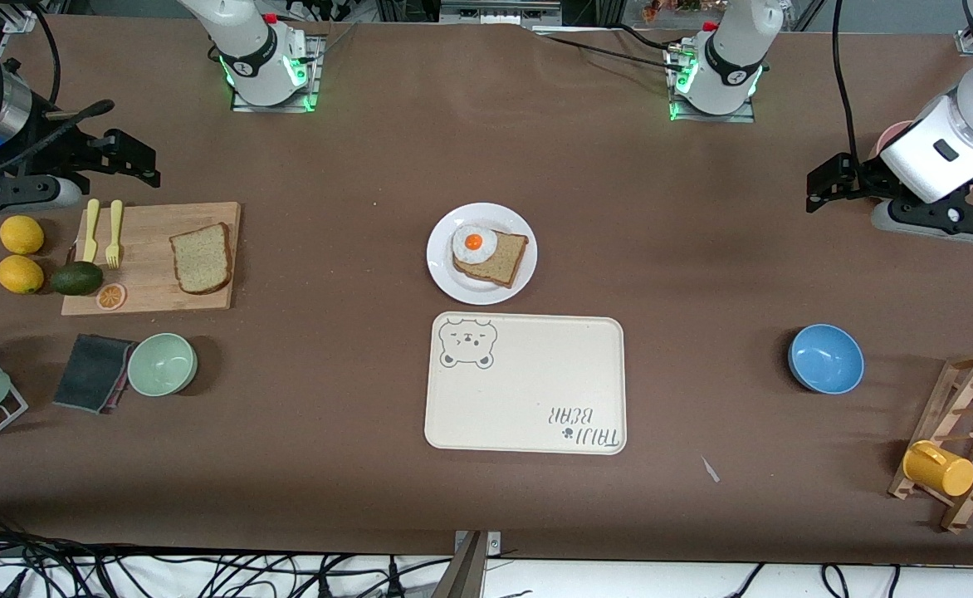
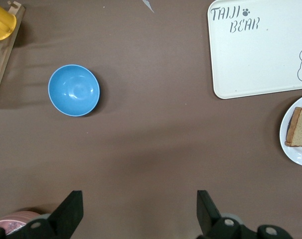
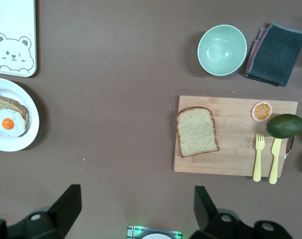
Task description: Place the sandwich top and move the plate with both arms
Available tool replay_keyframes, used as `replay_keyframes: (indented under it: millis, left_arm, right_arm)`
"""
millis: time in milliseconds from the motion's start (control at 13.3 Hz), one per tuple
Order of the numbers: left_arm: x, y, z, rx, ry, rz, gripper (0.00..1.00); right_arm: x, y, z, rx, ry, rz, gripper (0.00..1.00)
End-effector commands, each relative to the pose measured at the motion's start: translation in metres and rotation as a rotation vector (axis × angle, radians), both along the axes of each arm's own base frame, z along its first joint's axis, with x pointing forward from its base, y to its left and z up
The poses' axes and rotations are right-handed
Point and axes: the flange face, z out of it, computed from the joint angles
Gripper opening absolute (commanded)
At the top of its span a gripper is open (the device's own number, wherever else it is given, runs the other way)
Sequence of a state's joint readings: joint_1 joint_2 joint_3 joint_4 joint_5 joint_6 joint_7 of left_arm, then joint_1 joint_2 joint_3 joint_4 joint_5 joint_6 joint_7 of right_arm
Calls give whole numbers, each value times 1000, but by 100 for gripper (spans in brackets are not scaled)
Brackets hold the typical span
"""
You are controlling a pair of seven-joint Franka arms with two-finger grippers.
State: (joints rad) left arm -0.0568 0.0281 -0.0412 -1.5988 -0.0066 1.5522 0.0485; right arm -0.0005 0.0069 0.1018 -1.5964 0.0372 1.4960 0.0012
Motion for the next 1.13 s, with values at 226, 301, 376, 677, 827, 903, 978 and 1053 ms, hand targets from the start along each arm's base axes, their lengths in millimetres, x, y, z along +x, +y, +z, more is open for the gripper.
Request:
replay_keyframes:
  millis: [226, 301, 376, 677, 827, 903, 978, 1053]
  left_arm:
    - [0, 2, 1, -18, -7, -9, 100]
    - [0, 2, 2, -18, -9, -10, 100]
    - [0, 2, 1, -18, -7, -10, 100]
    - [0, 2, 1, -18, -7, -9, 100]
    - [0, 2, 1, -18, -7, -9, 100]
    - [0, 2, 1, -18, -7, -9, 100]
    - [0, 2, 1, -18, -7, -9, 100]
    - [0, 2, 1, -18, -7, -9, 100]
  right_arm:
    - [-1, 1, 5, 3, 5, 5, 100]
    - [0, 1, 5, 2, 5, 6, 100]
    - [0, 1, 5, 1, 5, 0, 100]
    - [-1, 1, 5, -1, 6, -6, 100]
    - [0, 1, 3, -3, 6, -4, 100]
    - [0, 1, 3, -3, 6, -4, 100]
    - [0, 1, 2, -3, 6, -4, 100]
    - [0, 0, 1, -3, 8, -7, 100]
